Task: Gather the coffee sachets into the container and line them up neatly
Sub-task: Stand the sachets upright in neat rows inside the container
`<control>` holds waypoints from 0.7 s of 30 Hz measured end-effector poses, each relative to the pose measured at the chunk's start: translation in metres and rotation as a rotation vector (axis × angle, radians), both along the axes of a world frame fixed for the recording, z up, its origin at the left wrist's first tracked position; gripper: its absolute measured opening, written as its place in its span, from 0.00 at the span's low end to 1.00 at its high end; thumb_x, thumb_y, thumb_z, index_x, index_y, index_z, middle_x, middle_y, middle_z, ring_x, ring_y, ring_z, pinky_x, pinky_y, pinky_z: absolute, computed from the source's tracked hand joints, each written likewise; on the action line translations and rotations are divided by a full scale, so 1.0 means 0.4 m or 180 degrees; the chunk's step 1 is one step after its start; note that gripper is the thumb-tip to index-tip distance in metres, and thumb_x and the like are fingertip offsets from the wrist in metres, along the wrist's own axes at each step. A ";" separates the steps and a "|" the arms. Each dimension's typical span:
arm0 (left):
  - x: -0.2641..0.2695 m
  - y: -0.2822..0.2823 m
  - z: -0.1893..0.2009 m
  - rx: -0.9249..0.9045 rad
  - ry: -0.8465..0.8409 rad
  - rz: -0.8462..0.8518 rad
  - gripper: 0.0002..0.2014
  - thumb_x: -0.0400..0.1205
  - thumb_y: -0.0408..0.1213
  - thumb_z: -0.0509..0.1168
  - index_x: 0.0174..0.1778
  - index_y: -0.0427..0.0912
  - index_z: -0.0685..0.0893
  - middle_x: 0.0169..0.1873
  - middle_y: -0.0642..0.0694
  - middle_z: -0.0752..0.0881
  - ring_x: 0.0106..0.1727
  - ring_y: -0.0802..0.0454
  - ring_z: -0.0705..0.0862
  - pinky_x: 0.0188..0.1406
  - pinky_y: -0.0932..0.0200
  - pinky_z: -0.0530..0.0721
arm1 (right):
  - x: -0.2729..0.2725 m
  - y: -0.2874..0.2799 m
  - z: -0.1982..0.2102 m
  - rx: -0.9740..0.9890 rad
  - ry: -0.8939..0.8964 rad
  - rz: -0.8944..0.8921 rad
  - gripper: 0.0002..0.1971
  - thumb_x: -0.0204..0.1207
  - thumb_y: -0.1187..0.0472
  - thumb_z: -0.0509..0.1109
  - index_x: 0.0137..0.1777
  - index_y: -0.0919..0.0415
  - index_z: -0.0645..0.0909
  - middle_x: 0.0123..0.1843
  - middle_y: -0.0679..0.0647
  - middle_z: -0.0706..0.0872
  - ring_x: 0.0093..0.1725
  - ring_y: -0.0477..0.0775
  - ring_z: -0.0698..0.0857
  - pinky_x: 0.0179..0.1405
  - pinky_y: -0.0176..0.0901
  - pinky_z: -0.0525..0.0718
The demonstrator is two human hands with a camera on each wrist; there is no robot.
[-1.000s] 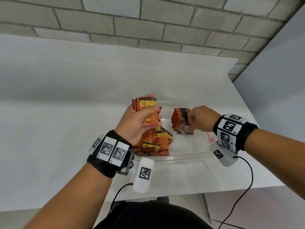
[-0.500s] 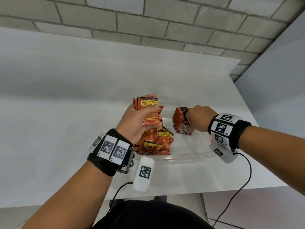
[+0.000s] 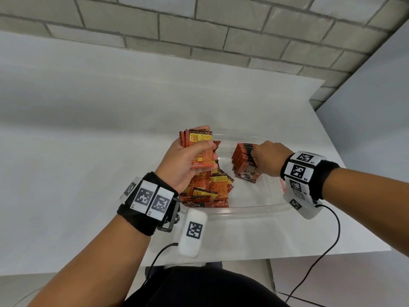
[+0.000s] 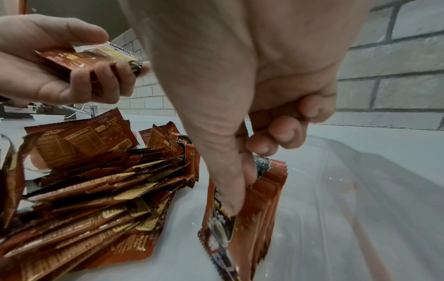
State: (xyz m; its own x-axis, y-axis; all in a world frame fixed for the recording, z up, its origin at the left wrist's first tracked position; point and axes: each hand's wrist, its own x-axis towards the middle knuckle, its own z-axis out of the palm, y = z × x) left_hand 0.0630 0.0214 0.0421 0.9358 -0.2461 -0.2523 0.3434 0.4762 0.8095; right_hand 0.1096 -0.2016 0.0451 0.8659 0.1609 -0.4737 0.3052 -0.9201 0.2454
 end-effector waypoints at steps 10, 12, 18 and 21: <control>0.005 -0.028 -0.013 -0.0137 0.0222 0.0070 0.12 0.81 0.29 0.64 0.59 0.41 0.80 0.43 0.38 0.85 0.39 0.45 0.87 0.40 0.49 0.89 | -0.002 -0.034 0.036 0.0694 -0.0108 -0.0347 0.13 0.74 0.53 0.74 0.48 0.62 0.81 0.41 0.54 0.83 0.40 0.54 0.80 0.30 0.40 0.71; 0.006 -0.036 -0.011 -0.0277 0.0370 0.0070 0.07 0.83 0.28 0.59 0.54 0.39 0.79 0.41 0.37 0.84 0.37 0.44 0.88 0.40 0.47 0.89 | -0.002 -0.037 0.062 0.1099 -0.0231 -0.0431 0.12 0.74 0.51 0.73 0.48 0.60 0.81 0.34 0.47 0.78 0.35 0.49 0.77 0.28 0.37 0.69; 0.002 -0.063 0.004 -0.0069 0.0186 -0.0465 0.08 0.83 0.27 0.59 0.55 0.39 0.79 0.40 0.38 0.90 0.42 0.40 0.90 0.47 0.40 0.88 | -0.044 0.001 0.148 0.2684 -0.0421 -0.0524 0.11 0.74 0.49 0.72 0.54 0.47 0.80 0.42 0.43 0.83 0.35 0.44 0.80 0.34 0.29 0.77; -0.001 -0.079 0.011 0.0160 0.0048 -0.0665 0.08 0.82 0.27 0.63 0.53 0.41 0.83 0.43 0.40 0.90 0.45 0.43 0.89 0.48 0.41 0.88 | -0.068 0.020 0.157 0.3014 -0.0177 -0.0539 0.18 0.73 0.49 0.73 0.62 0.43 0.77 0.49 0.43 0.84 0.42 0.47 0.85 0.41 0.32 0.82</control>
State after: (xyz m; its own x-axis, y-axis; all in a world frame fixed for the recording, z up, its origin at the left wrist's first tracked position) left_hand 0.0626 -0.0101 0.0466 0.8618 -0.4211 -0.2828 0.4427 0.3525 0.8245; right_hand 0.0825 -0.1935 0.1079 0.9300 0.3262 -0.1693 0.1605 -0.7748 -0.6116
